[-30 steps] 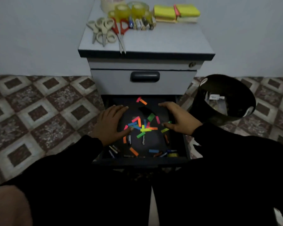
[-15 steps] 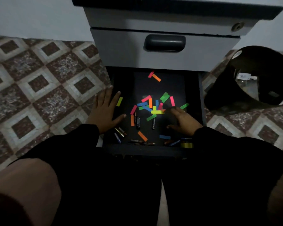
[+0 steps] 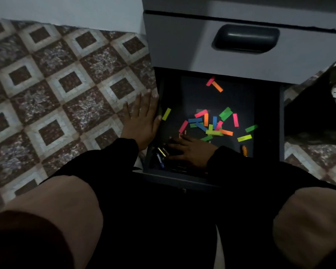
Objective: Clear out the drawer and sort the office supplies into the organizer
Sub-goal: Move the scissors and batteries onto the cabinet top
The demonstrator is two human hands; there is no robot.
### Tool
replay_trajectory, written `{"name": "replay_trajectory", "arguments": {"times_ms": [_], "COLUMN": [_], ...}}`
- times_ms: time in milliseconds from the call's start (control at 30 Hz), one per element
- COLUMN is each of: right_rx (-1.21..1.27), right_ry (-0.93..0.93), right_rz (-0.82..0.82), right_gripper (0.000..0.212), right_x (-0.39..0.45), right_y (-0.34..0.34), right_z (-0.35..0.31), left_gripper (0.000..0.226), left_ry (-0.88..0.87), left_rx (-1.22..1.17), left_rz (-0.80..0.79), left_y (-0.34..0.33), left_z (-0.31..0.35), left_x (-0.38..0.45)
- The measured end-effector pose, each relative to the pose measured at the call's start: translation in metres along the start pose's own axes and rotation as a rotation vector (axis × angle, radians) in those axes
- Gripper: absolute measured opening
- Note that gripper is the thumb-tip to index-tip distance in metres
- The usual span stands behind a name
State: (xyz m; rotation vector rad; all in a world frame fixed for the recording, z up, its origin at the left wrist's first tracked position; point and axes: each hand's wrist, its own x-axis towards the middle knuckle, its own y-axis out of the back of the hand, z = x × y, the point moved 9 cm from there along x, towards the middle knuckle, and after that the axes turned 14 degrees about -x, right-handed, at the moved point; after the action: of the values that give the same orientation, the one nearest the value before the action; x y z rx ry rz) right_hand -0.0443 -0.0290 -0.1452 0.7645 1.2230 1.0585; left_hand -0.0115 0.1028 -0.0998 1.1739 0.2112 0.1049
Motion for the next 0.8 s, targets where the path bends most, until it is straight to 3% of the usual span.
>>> {"name": "replay_trajectory", "arguments": {"times_ms": [367, 467, 600, 700, 800], "right_rx": [0.131, 0.162, 0.194, 0.282, 0.369], "right_ry": [-0.055, -0.174, -0.38, -0.536, -0.611], "right_rz": [0.052, 0.07, 0.087, -0.055, -0.072], "right_gripper": [0.042, 0.037, 0.053, 0.059, 0.06], "right_x": [0.02, 0.019, 0.004, -0.017, -0.032], "right_y": [-0.008, -0.012, -0.026, -0.045, -0.057], "right_z": [-0.013, -0.002, 0.019, 0.039, 0.054], "left_gripper": [0.07, 0.07, 0.069, 0.07, 0.07], "left_ry": [0.008, 0.006, 0.004, 0.003, -0.008], "left_rx": [-0.009, -0.03, -0.031, -0.028, -0.016], "left_rz": [-0.002, 0.001, 0.011, 0.005, 0.019], "left_y": [-0.005, -0.005, -0.004, -0.003, 0.0], "left_z": [0.0, -0.001, -0.001, 0.0, 0.002], "left_x": [0.002, 0.002, 0.002, 0.002, 0.002]}}
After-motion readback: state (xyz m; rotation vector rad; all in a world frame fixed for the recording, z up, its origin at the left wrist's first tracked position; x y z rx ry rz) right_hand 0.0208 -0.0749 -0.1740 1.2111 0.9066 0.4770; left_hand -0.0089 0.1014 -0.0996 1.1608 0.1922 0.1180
